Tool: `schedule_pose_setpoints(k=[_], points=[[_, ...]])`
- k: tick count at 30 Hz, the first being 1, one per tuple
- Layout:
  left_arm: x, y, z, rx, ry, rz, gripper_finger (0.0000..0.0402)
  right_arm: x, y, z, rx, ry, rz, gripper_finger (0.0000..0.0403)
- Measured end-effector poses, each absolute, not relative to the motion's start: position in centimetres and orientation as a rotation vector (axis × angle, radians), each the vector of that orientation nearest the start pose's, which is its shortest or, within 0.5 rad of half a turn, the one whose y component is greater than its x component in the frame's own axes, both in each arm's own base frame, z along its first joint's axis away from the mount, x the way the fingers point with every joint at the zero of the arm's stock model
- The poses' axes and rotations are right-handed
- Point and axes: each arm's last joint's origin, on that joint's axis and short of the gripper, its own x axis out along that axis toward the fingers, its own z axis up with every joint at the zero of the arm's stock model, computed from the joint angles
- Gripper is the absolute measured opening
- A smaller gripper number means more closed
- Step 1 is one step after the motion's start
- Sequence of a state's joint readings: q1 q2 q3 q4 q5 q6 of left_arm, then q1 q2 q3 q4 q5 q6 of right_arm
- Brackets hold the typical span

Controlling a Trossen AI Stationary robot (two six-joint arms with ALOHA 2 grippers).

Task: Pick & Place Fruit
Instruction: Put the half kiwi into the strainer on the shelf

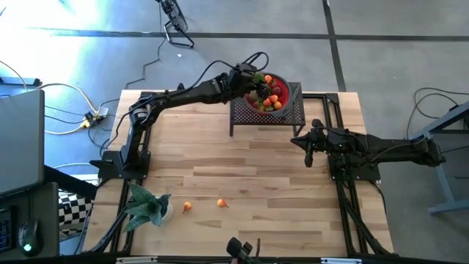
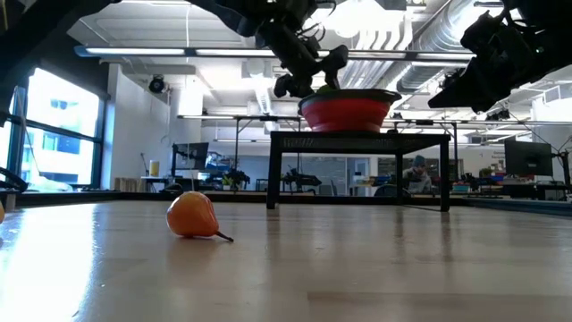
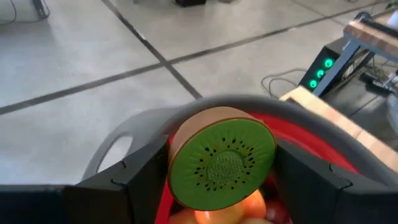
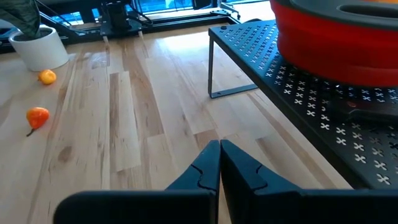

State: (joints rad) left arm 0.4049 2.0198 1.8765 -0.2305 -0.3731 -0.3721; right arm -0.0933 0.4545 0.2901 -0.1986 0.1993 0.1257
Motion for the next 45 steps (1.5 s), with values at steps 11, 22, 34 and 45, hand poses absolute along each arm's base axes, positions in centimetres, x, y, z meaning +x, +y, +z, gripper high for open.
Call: schedule_pose_setpoints(k=[11,22,34,45], points=[[43.19,20.04,32.56,-0.356,0.251,0.840,0.0258,12.32,-1.73,20.46,0.103,0.343,-0.313,0.0005],[43.20,20.04,32.55,-0.356,0.251,0.841,0.0258,12.33,-1.73,20.49,0.104,0.339,-0.312,0.0005],[43.24,20.06,32.70,-0.358,0.234,0.839,0.0258,12.34,-1.74,20.52,0.091,0.338,-0.312,0.0005],[43.44,19.87,32.68,-0.434,0.225,0.755,0.0258,12.38,-1.65,20.57,0.067,0.338,-0.275,0.0005]])
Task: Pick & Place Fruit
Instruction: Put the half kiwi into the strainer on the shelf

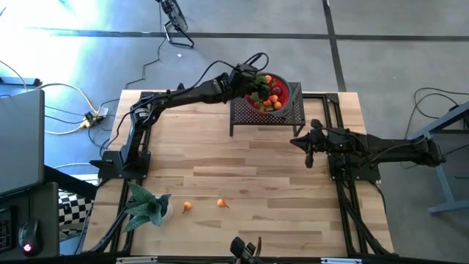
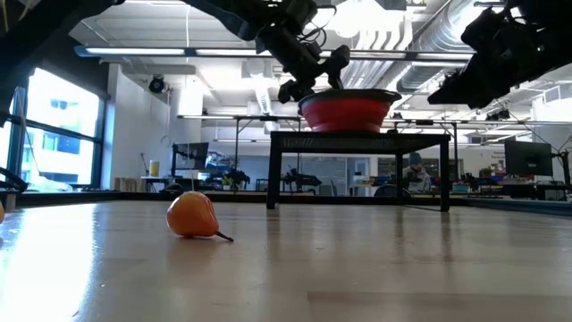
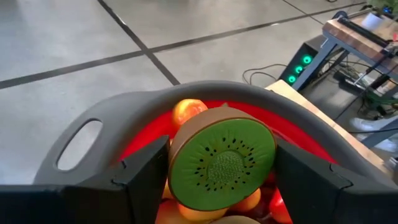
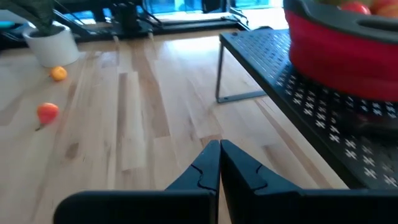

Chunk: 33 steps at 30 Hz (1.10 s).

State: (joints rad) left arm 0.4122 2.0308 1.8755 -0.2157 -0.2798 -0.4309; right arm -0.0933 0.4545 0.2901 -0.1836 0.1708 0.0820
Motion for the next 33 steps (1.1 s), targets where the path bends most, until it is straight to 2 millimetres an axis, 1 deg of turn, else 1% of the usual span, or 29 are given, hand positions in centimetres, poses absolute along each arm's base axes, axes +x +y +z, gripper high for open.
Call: schedule_pose_setpoints(k=[4,6,8,10,12,15,20,27,33], points=[[43.5,19.9,32.7,-0.434,0.222,0.751,0.0258,12.6,-1.5,21.1,0.068,0.281,-0.222,0.0005],[43.6,19.8,32.8,-0.440,0.214,0.720,0.0258,12.7,-1.5,21.5,0.061,0.239,-0.190,0.0005],[43.8,19.7,33.1,-0.450,0.190,0.655,0.0258,12.8,-1.4,22.0,0.048,0.190,-0.150,0.0005],[44.0,19.5,33.5,-0.461,0.163,0.555,0.0258,12.9,-1.3,22.5,0.029,0.137,-0.118,0.0005],[44.2,19.3,33.8,-0.464,0.144,0.456,0.0258,13.0,-1.3,23.0,0.009,0.089,-0.110,0.0005],[44.4,19.1,34.2,-0.428,0.127,0.368,0.0258,13.0,-1.3,23.4,-0.017,0.045,-0.119,0.0005],[44.4,19.1,34.3,-0.357,0.133,0.350,0.0258,13.0,-1.3,23.7,-0.031,0.018,-0.120,0.0005],[44.5,18.8,34.0,-0.369,0.163,0.350,0.0258,13.0,-1.3,23.7,-0.024,0.019,-0.120,0.0005],[44.5,18.9,34.0,-0.362,0.149,0.382,0.0258,13.0,-1.3,23.7,-0.023,0.019,-0.119,0.0005]])
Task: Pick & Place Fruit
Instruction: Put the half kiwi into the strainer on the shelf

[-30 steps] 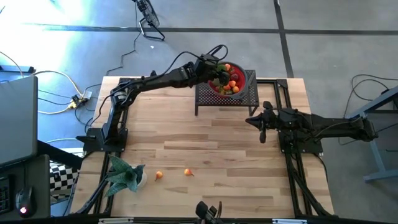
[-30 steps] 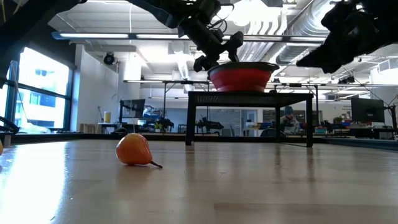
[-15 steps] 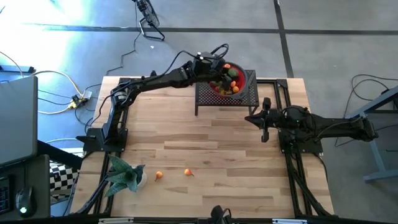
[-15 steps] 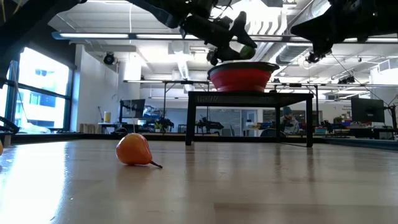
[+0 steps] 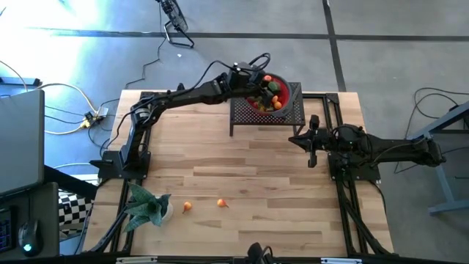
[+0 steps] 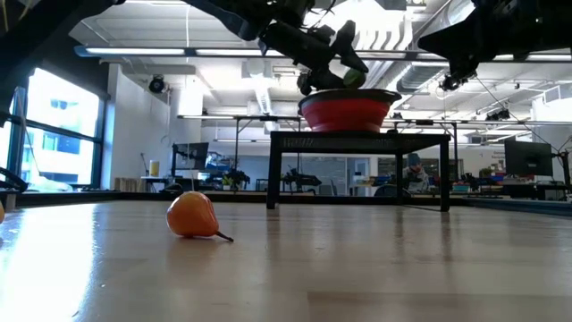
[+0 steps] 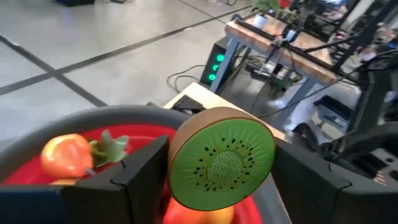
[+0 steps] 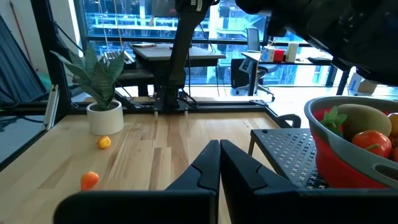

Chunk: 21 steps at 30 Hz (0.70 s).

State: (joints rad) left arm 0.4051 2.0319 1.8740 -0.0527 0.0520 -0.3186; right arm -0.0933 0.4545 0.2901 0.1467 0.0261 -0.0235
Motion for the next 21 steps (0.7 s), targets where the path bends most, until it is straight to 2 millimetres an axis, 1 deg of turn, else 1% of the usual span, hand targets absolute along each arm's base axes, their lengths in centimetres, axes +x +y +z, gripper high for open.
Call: schedule_pose_setpoints(k=[21], points=[[44.48,18.98,34.15,-0.358,0.136,0.399,0.0258,13.03,-1.30,23.67,-0.018,0.019,-0.120,0.0005]])
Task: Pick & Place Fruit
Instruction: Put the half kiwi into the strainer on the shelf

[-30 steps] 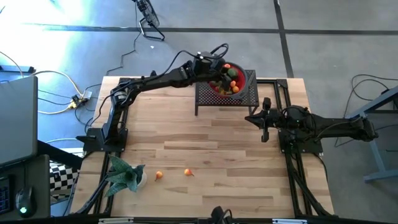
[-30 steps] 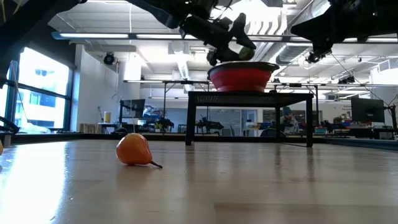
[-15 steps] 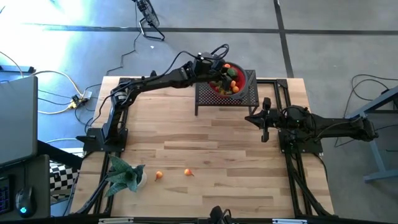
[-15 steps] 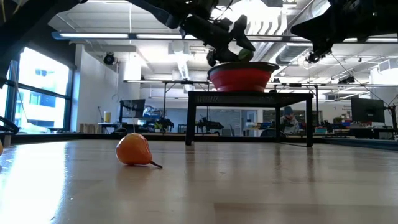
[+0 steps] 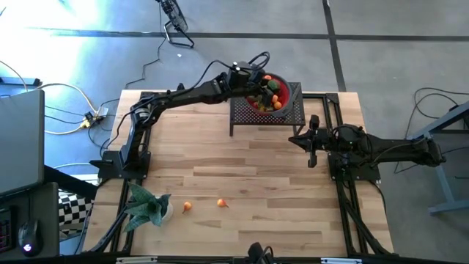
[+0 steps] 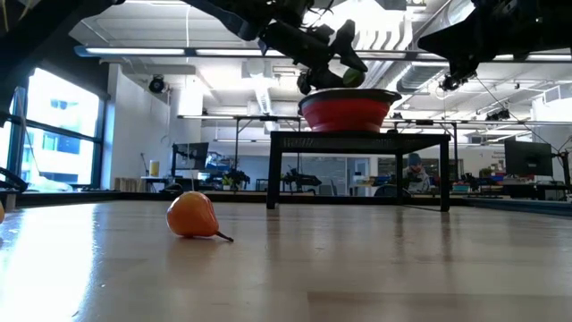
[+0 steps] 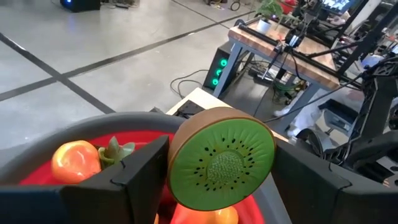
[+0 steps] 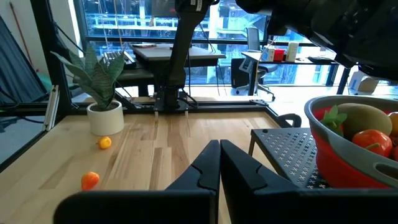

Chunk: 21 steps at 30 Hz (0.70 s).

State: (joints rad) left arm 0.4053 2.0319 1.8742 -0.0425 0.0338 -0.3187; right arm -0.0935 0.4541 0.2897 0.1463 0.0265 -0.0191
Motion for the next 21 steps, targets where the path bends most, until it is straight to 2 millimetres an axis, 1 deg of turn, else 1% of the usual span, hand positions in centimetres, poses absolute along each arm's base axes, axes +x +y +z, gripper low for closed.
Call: schedule_pose_setpoints(k=[3,6,10,13,18,21], points=[[44.5,19.0,34.0,-0.356,0.135,0.416,0.0258,13.0,-1.3,23.7,-0.019,0.020,-0.120,0.0005],[44.7,19.3,33.4,-0.353,0.149,0.476,0.0258,13.0,-1.3,23.7,-0.019,0.020,-0.119,0.0005],[45.2,19.6,32.6,-0.354,0.154,0.482,0.0267,13.0,-1.3,23.6,-0.018,0.028,-0.119,0.0005],[45.6,19.7,31.7,-0.356,0.164,0.482,0.0290,13.0,-1.3,23.6,-0.019,0.029,-0.120,0.0005],[45.9,19.7,31.9,-0.349,0.116,0.448,0.0344,13.0,-1.3,23.6,-0.020,0.030,-0.119,0.0005],[45.9,19.7,32.0,-0.341,0.116,0.446,0.0367,13.0,-1.3,23.5,-0.022,0.038,-0.116,0.0005]])
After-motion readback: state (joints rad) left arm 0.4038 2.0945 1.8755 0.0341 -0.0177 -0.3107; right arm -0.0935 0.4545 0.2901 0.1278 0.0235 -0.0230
